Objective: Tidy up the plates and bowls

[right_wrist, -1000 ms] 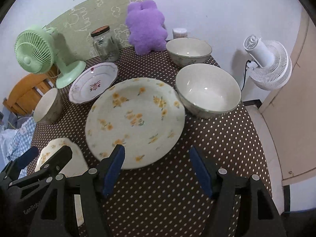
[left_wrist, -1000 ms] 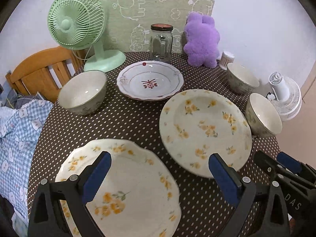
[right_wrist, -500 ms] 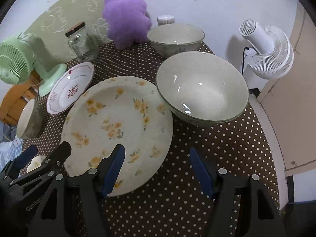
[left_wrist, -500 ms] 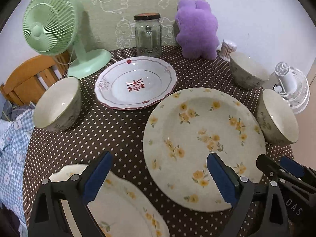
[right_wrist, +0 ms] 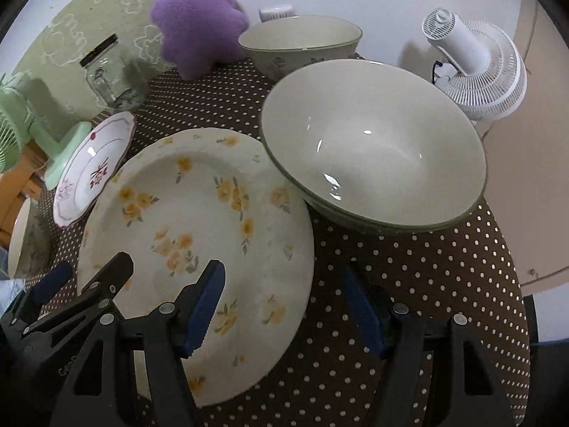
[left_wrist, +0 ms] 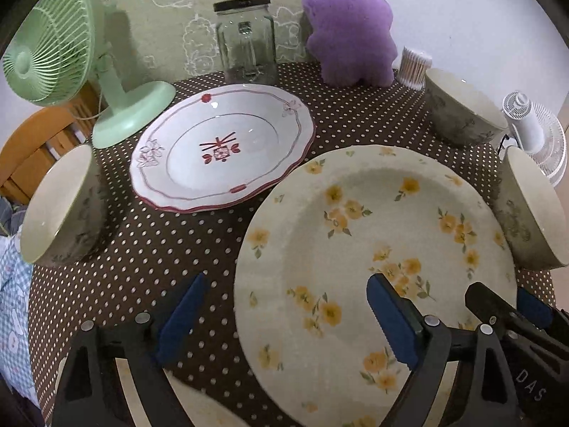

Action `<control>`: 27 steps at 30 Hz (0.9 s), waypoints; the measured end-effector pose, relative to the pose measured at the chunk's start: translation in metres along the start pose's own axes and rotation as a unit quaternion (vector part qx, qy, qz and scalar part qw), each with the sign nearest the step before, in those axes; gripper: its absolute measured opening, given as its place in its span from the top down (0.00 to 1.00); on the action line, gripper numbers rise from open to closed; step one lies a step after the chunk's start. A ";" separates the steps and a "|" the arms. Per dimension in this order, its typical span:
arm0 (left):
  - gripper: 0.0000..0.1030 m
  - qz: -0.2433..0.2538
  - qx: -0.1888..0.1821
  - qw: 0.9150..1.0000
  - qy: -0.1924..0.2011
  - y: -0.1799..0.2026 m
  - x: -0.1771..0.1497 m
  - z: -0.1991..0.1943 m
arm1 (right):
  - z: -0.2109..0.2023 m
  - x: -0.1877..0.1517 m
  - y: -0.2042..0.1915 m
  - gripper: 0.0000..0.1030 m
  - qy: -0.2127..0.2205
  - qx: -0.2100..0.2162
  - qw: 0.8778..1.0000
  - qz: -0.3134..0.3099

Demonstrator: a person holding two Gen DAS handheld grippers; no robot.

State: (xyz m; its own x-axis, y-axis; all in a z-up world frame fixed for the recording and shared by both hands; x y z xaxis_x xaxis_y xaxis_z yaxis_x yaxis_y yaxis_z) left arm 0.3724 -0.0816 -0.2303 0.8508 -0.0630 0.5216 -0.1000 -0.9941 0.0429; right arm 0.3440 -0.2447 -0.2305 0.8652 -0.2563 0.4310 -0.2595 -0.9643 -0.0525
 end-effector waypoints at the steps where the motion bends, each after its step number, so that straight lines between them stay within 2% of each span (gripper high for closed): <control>1: 0.14 0.001 0.000 1.000 -0.001 0.000 0.001 0.003 | 0.002 0.001 0.000 0.31 0.000 -0.001 1.000 0.002; 5: 0.18 0.000 -0.004 1.000 -0.006 0.000 0.006 0.012 | 0.007 0.004 -0.002 0.31 0.002 -0.002 1.000 0.003; 10: 0.19 -0.004 -0.009 1.000 -0.009 -0.001 0.007 0.018 | 0.013 0.006 -0.008 0.35 -0.002 -0.001 1.000 -0.002; 13: 0.25 -0.001 -0.017 1.000 -0.007 0.002 0.007 0.017 | 0.015 0.005 -0.011 0.42 -0.004 0.003 1.000 -0.006; 14: 0.29 0.000 -0.019 1.000 -0.007 0.003 0.007 0.017 | 0.015 0.005 -0.013 0.47 -0.002 0.003 1.000 -0.010; 20: 0.34 -0.012 -0.013 1.000 -0.011 0.001 0.005 0.014 | 0.012 0.004 -0.011 0.50 -0.005 -0.002 1.000 -0.012; 27: 0.34 -0.005 -0.017 1.000 -0.022 0.004 -0.012 0.003 | 0.005 -0.006 -0.005 0.50 -0.014 -0.006 1.000 -0.010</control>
State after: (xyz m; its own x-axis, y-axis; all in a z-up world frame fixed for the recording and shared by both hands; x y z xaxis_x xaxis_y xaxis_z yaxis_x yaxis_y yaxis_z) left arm 0.3633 -0.0854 -0.2390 0.8733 -0.0586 0.4836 -0.1092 -0.9910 0.0772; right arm 0.3426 -0.2387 -0.2374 0.8816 -0.2395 0.4068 -0.2479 -0.9682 -0.0328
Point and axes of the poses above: each gripper's, at about its wrist camera, not at the fingertips, and z roughly the way its jaws point, y to its right, x to its top, the point moved 7 cm from there along z, roughly the way its jaws point, and after that the axes turned 5 degrees about -x, right-handed, at the moved point
